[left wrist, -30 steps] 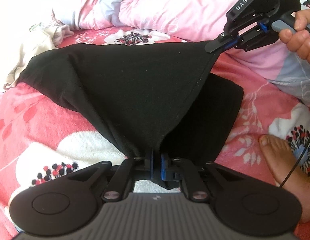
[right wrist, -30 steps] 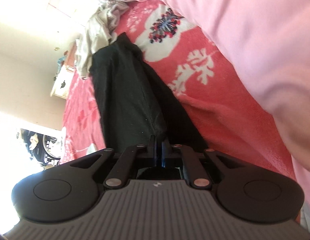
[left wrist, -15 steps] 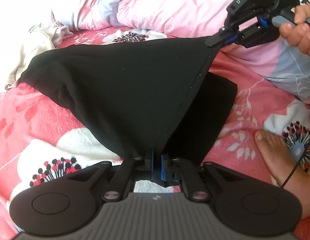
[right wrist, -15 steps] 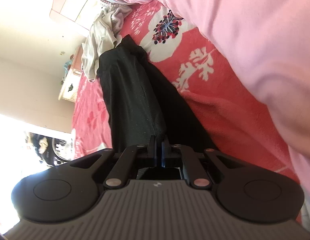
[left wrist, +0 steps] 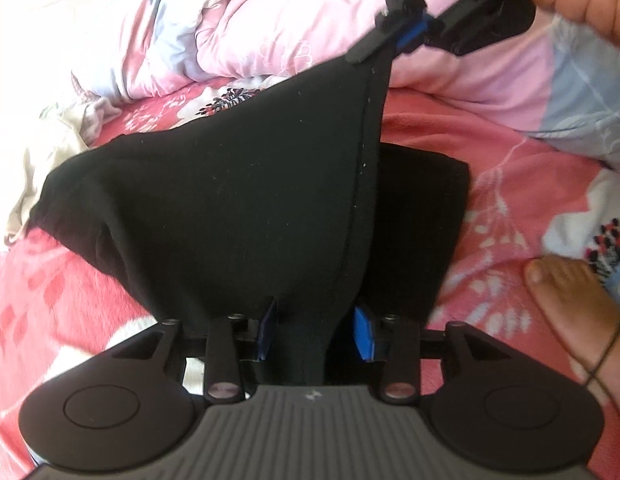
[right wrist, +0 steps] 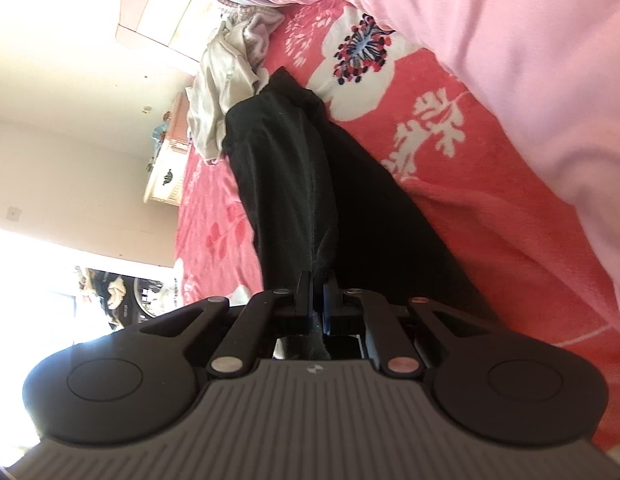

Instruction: Fold clothes

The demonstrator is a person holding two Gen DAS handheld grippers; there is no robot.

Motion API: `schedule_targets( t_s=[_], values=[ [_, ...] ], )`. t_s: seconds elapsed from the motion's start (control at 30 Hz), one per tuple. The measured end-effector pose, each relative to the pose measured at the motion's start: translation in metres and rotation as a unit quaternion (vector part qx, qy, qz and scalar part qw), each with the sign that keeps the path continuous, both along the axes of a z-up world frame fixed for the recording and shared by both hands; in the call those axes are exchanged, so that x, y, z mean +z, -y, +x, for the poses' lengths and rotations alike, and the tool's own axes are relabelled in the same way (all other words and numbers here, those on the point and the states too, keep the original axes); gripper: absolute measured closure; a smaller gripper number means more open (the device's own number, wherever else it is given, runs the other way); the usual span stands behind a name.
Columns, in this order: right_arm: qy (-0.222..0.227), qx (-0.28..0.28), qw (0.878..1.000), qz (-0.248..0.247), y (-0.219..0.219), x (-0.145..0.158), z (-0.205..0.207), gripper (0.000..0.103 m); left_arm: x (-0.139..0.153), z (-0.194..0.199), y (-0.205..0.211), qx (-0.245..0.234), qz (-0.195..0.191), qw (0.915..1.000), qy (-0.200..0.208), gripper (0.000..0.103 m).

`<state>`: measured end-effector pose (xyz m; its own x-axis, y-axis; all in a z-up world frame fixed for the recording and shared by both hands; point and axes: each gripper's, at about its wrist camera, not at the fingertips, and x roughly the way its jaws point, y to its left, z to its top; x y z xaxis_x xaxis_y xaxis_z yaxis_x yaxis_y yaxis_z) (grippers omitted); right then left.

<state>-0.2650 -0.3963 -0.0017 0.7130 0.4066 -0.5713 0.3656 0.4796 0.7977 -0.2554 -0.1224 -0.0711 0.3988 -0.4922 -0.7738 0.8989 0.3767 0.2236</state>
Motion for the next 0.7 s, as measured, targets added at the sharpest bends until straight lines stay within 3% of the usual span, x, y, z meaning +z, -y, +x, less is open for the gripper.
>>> schedule_targets(
  t_s=[0.03,0.1,0.13,0.17,0.33,0.5,0.7],
  values=[
    [0.003,0.000,1.000,0.006,0.000,0.001,0.001,0.100,-0.002,0.001,0.003,0.003,0.002,1.0000,0.007,0.062],
    [0.009,0.000,1.000,0.015,0.000,0.004,0.003,0.100,-0.003,0.001,0.006,0.009,0.004,0.9999,0.011,0.072],
    [0.013,0.000,1.000,0.017,0.000,0.006,0.004,0.100,-0.003,0.002,0.006,0.012,0.004,0.9999,0.011,0.088],
    [0.017,0.000,1.000,0.014,0.000,0.008,0.004,0.100,-0.001,0.002,0.004,0.020,0.001,0.9997,0.013,0.097],
    [0.009,0.003,1.000,-0.023,0.001,0.011,-0.002,0.100,0.017,-0.009,-0.016,0.025,-0.016,0.9988,0.040,0.099],
    [-0.048,0.015,0.997,-0.059,0.001,-0.016,-0.011,0.100,0.012,-0.033,-0.022,-0.036,0.013,0.9959,0.082,0.100],
    [-0.090,0.038,0.988,-0.116,-0.009,-0.040,-0.018,0.100,0.003,-0.043,-0.017,-0.068,0.032,0.9940,0.079,0.100]
  ],
)
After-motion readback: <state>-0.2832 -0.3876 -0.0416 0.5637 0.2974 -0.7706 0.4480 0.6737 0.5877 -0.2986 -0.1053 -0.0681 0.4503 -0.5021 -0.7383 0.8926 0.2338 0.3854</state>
